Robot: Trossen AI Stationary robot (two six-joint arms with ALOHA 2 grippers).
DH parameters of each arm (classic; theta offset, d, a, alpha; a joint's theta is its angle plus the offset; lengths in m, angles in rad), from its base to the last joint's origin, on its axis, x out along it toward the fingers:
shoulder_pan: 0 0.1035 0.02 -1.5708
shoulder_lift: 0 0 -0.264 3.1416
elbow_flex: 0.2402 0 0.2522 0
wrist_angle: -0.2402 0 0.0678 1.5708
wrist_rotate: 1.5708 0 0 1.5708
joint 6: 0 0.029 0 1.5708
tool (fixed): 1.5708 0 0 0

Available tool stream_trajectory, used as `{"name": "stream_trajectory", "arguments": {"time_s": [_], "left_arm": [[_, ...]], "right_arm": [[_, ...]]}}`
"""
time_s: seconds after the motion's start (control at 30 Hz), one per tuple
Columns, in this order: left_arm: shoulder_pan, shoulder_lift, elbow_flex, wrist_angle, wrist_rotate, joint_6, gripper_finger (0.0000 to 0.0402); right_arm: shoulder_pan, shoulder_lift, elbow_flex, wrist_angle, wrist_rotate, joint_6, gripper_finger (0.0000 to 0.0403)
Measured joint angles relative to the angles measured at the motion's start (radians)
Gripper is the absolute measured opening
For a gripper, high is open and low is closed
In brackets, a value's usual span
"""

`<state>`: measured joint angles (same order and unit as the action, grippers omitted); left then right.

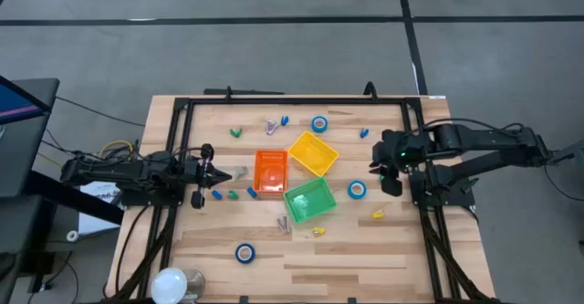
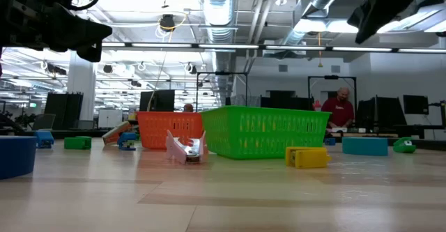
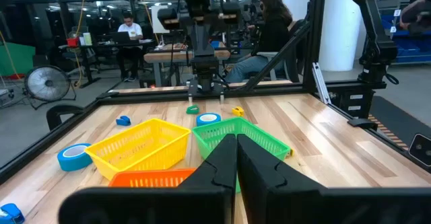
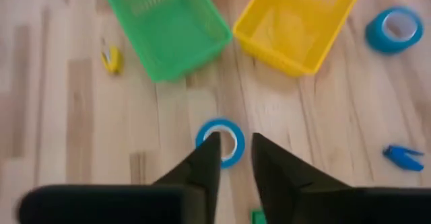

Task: Pick and place Stapler, Stapler remover, tape
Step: Put the blue tape into the yellow bin

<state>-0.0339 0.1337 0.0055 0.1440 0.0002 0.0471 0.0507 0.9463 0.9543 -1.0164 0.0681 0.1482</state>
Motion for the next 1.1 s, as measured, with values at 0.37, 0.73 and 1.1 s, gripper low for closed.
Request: {"name": "stream_trajectory", "arguments": {"time_s": [0.37, 0.73, 1.1], "left_arm": [[0.0, 0.0, 0.0, 0.0, 0.0, 0.0, 0.0004], [0.0, 0.0, 0.0, 0.0, 0.0, 0.0, 0.0004], [0.0, 0.0, 0.0, 0.0, 0.0, 0.0, 0.0004]], "right_arm": [[0.06, 0.175, 0.0, -0.005, -0.01, 0.0, 0.0224], [0.123, 0.35, 0.0, 0.012, -0.019, 0.003, 0.0244], [0.115, 0.477, -0.071, 0.155, -0.031, 0.037, 0.0244]]}}
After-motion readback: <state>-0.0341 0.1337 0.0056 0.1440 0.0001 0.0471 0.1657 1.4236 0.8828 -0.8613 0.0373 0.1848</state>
